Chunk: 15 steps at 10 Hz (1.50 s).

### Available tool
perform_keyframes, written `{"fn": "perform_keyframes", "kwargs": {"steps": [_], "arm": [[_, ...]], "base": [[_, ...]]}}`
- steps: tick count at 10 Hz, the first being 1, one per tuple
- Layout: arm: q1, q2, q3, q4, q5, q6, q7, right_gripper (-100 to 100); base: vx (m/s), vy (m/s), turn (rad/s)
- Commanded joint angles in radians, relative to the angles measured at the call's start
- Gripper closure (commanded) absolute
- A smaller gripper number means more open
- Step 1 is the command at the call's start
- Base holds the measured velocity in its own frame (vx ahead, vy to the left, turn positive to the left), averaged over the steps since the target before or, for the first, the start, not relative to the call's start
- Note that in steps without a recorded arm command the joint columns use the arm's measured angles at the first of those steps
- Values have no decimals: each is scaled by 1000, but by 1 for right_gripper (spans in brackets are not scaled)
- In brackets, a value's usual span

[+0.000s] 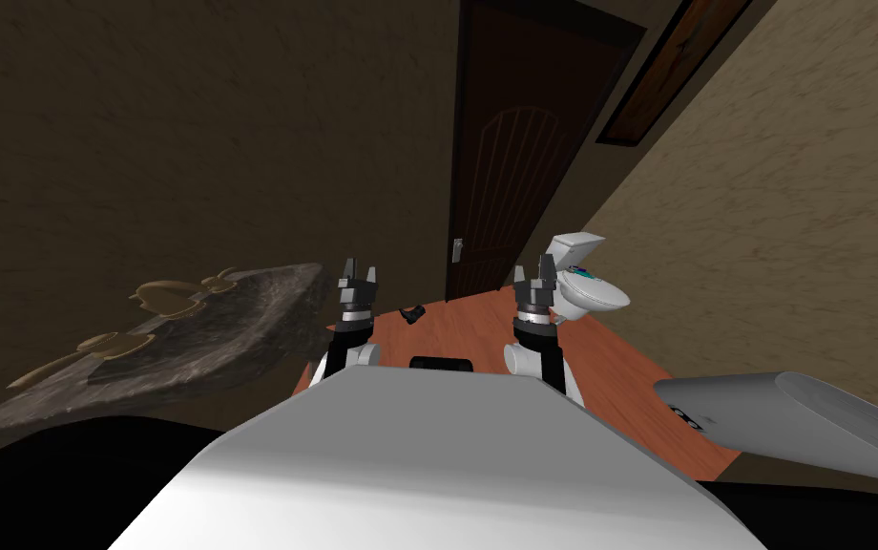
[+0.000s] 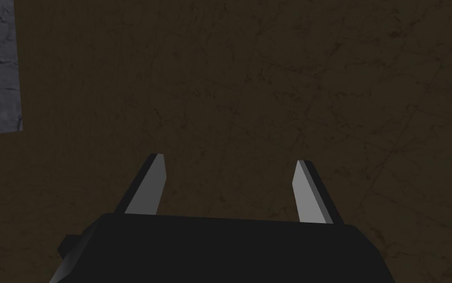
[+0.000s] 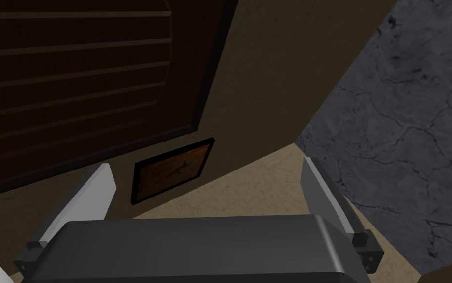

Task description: Pull the door open

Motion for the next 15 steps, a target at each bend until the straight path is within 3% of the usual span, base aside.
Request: {"fn": "perform_keyframes", "kwargs": {"steps": [1,3,7,8,10,11,13,14,15], "arm": [[-24,-4,0,41,11,-2,27,-100],[-49,-8,0,82,22,-4,54,-100],[-125,-17,-1,200,57,-11,138,-100],[-125,-17,-1,211,57,-11,138,-100],[-171,-22,-1,272,78,-15,190,-100],[-171,-22,-1,289,78,-15,190,-100],[-223,-26,-1,356,102,-19,247,-100],[-223,-26,-1,376,102,-19,247,-100],[-251,-28,-1,409,115,-21,278,-100]], "base": [[63,16,12],[70,-11,-31],[77,-17,-15],[62,-3,-4],[62,-9,-20],[55,-6,-4],[51,-9,-19],[66,-3,-7],[72,-7,-16]]}}
